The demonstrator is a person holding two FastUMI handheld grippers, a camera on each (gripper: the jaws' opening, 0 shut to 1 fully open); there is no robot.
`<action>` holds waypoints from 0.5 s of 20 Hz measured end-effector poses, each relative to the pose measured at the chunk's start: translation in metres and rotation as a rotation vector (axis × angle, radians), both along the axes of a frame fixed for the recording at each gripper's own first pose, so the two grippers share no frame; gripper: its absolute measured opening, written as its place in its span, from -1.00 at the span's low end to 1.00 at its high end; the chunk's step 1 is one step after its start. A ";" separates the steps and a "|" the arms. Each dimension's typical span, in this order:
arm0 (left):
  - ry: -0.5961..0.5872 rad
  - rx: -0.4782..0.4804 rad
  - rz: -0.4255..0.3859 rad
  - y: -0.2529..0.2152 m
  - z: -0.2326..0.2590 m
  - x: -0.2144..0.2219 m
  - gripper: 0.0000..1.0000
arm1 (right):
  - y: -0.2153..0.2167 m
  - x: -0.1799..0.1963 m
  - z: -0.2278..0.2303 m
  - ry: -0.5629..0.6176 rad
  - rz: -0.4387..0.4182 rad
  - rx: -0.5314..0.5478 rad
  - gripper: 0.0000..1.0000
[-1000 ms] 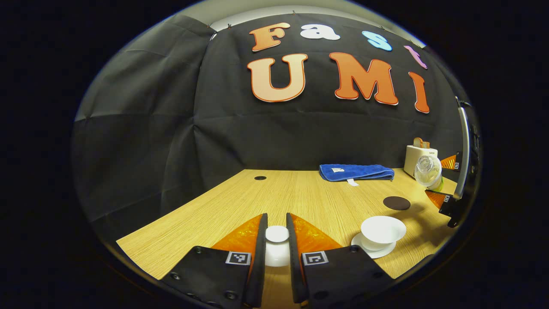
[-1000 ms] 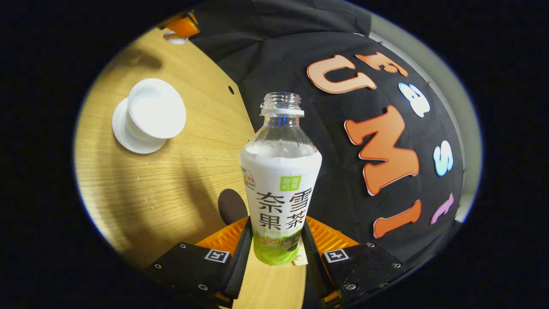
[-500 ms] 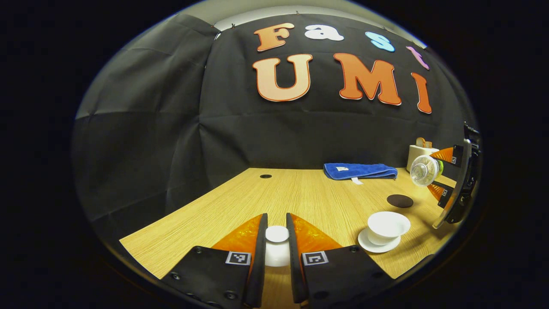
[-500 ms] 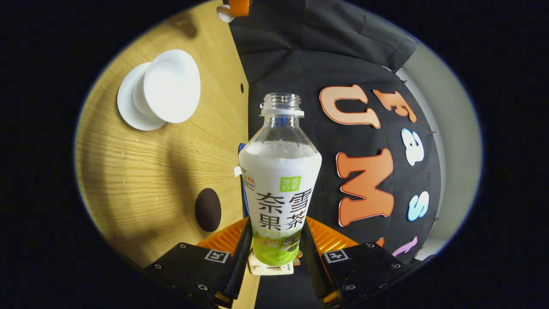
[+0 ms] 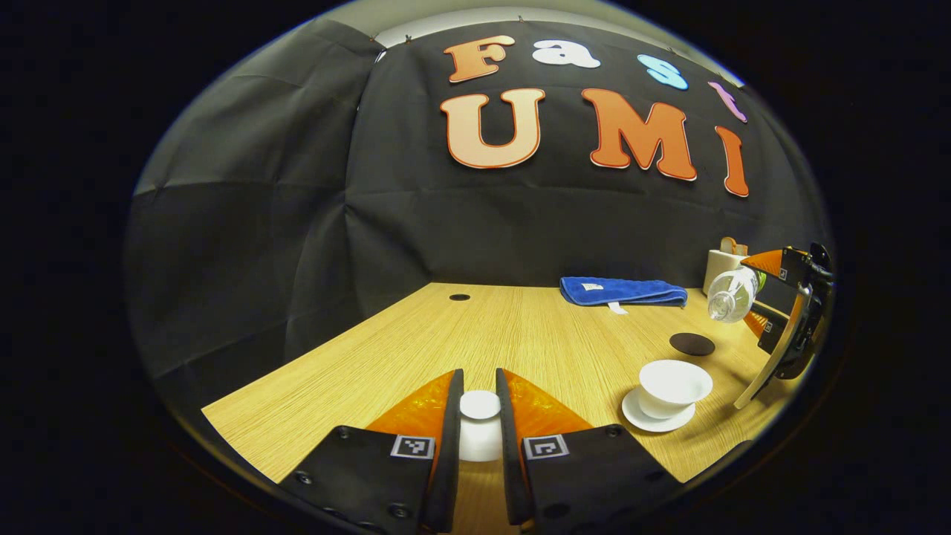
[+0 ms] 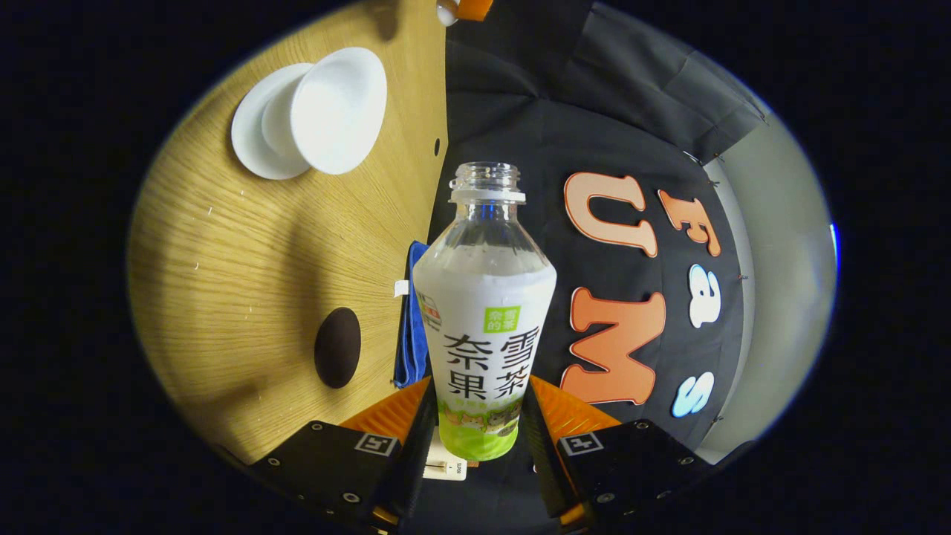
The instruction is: Open the teacup lid with one hand, grasp the water bottle and pour water into the teacup with the other hand; after pouring, place the water bottle on the coaster and then close the teacup lid.
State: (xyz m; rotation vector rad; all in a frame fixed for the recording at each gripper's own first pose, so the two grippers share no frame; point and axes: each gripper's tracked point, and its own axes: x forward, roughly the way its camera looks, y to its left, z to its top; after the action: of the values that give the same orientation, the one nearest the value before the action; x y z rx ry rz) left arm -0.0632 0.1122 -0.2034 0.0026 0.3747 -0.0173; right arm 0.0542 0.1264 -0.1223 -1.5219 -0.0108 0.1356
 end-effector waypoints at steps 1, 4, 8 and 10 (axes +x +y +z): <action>0.002 0.000 0.001 0.001 0.000 -0.001 -0.41 | 0.000 0.002 0.000 -0.003 0.004 -0.004 0.35; 0.011 -0.002 0.000 0.000 -0.003 0.000 -0.41 | 0.004 0.004 0.007 -0.035 0.017 -0.025 0.29; 0.017 -0.002 0.005 0.002 -0.005 0.000 -0.41 | 0.004 0.005 0.010 -0.053 0.021 -0.043 0.29; 0.012 0.005 0.012 0.005 -0.003 0.001 -0.41 | 0.005 0.007 0.013 -0.061 0.027 -0.050 0.29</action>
State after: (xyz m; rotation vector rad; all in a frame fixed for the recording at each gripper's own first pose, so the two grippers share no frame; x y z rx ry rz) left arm -0.0617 0.1167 -0.2059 0.0057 0.3864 -0.0049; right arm 0.0613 0.1310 -0.1096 -1.5759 -0.0777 0.1119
